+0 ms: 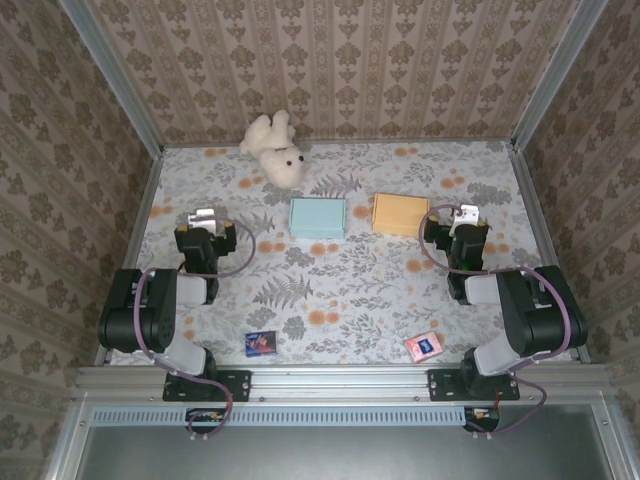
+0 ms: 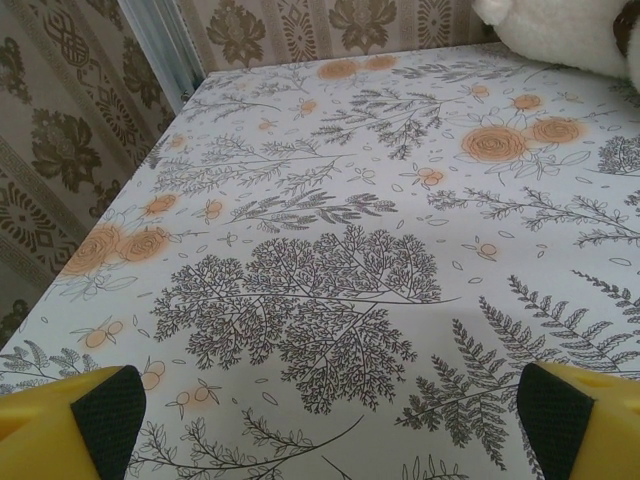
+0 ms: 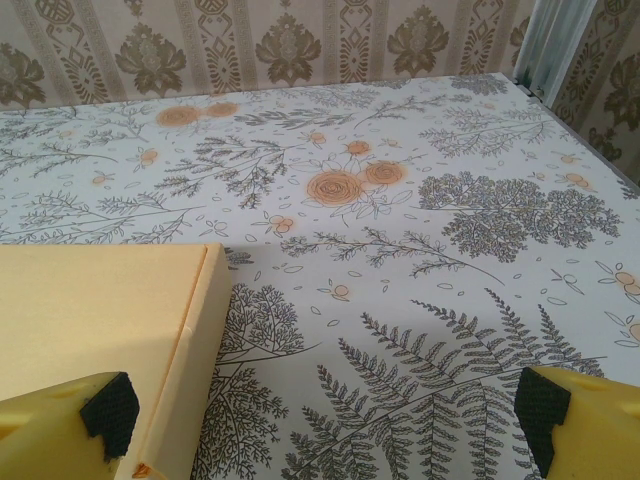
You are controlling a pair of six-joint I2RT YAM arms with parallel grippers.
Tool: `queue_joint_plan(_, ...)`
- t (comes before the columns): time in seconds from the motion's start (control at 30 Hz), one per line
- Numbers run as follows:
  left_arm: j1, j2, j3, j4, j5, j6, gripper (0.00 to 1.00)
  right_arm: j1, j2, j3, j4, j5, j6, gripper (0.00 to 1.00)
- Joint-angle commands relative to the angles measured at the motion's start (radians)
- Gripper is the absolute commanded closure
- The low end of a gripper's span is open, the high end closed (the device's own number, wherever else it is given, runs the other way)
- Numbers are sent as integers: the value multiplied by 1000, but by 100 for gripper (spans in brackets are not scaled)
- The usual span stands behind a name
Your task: Fold the paper box
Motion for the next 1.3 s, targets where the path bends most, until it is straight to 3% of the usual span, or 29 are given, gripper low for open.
queue_joint_plan(0.0, 25, -7, 17, -22, 60, -5, 0, 3, 6, 13, -10, -10, -15, 0)
queue_joint_plan(1.07, 31, -5, 21, -31, 77, -6, 0, 3, 6, 13, -10, -10, -14, 0)
queue_joint_plan(1.2, 51, -5, 43, -75, 208, 17, 0, 3, 6, 13, -11, -10, -15, 0)
queue_joint_plan(1.27, 53, -5, 39, -66, 211, 15, 0, 4, 6, 13, -10, -10, -14, 0)
